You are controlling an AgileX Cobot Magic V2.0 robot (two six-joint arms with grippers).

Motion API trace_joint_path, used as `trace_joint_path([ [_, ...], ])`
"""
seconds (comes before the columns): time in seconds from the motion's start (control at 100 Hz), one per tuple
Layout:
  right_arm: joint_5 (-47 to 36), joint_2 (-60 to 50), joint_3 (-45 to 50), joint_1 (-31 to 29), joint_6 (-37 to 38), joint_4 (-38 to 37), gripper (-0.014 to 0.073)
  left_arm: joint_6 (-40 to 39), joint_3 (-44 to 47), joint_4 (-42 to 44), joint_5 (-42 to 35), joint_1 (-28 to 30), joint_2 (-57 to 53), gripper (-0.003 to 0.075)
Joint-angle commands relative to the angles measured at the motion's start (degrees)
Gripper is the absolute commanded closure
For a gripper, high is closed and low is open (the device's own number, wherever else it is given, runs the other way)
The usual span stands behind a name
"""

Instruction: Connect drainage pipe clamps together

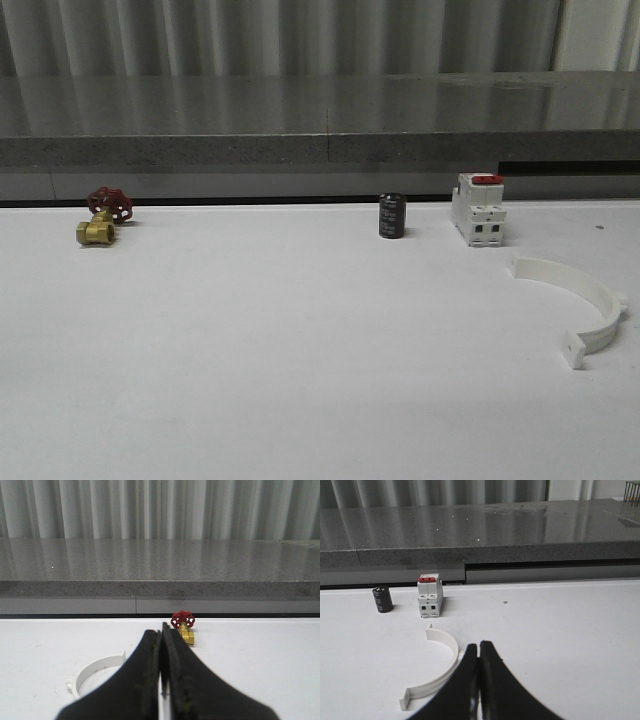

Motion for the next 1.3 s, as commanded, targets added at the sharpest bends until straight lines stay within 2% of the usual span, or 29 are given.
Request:
trace_joint_path([
  [0.0,-4.46,-1.04,-0.94,0.16,-0.22,-0.61,0.0661,-0.44,2.6,-0.13,-4.8,-0.44,-1.47,0.0741],
  [0.22,-4.46,-1.04,-0.94,0.16,-0.22,-0.61,0.0661,-0.44,2.19,-0.35,-4.67,-0.44,-1.47,0.0741],
  [0.36,-4.46,-1.04,-0.94,0.16,-0.22,-0.61,0.0661,-0.44,-0.9,-2.8,-1.71,-0.44,-1.47,0.0741],
  [0.56,-4.46,-1.04,-0.94,0.16,-0.22,-0.61,0.0661,-0.44,-12.74,-5.79,8.64,-0.44,2.89,0.0741],
  [0.84,-4.46,-1.04,-0.94,0.16,-0.22,-0.61,0.0661,-0.44,-35.11,-3.62,30.97,-0.44,20.67,0.0741],
  [0.92,-4.46,-1.04,-0.94,0.16,-0.22,-0.61,0.0661,-0.44,-39.31,-3.62,35.11,-0.44,24.9,0.0741],
  [1.03,-4.46,-1.04,-0.94,0.16,-0.22,-0.61,0.0661,-0.44,-42.48,-3.62,39.07,-0.44,29.5,0.0741],
  [1.29,-4.46,-1.04,-0.94,0.16,-0.22,-0.61,0.0661,-0.44,-42.5,-3.62,42.54,-0.44,35.14,0.0741],
])
